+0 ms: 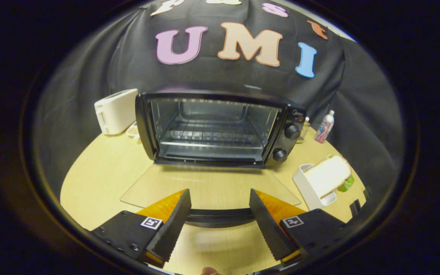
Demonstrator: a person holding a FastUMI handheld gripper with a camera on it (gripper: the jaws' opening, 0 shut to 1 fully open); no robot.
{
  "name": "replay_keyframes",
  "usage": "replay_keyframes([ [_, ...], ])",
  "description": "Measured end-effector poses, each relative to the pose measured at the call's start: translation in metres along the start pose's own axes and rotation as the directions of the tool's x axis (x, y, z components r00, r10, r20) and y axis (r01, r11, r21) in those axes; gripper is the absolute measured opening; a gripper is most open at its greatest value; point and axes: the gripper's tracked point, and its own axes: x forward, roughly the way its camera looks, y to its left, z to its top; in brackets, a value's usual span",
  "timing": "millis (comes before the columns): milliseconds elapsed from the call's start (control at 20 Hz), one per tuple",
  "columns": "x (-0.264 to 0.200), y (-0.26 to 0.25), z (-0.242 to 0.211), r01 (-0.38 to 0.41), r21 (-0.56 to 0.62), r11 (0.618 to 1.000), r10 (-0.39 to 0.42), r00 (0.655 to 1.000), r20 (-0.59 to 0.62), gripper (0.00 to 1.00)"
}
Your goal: Open the toaster oven, put the food inside, and close the toaster oven door.
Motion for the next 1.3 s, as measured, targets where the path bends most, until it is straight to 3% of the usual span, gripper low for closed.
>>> replay_keyframes([
  [550,0.020,0.008,-0.024,-0.046,0.078,0.996,0.050,0.997,-0.062,0.98],
  [1150,0.018,-0.001,-0.019,-0.004,0.071,0.997,0.010,0.997,-0.079,0.99],
  [1300,0.010,-0.009,-0.004,0.010,0.065,0.998,-0.008,0.999,-0.036,0.99],
])
